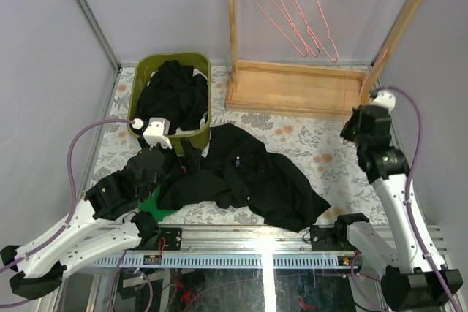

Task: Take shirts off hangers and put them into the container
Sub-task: Place the hanger at the clothesline.

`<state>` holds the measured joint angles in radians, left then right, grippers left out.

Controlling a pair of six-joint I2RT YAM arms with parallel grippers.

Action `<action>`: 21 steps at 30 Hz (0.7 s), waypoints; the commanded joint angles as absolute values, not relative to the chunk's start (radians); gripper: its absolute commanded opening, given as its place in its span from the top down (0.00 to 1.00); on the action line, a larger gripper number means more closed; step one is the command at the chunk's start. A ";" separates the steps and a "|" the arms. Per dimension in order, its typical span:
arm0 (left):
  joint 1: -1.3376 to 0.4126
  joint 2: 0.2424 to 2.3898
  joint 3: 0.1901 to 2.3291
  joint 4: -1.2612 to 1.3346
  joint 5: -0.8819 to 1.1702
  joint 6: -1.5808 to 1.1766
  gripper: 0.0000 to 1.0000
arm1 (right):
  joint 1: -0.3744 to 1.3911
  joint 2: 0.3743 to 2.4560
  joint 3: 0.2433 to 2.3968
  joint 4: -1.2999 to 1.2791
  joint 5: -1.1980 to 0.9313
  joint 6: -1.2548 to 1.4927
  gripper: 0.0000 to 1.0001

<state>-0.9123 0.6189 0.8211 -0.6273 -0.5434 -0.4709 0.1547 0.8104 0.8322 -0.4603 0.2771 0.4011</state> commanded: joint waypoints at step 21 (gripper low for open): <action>-0.859 0.601 0.800 -0.595 -0.492 -0.471 0.00 | 0.050 1.130 1.500 -0.387 0.009 -0.023 1.00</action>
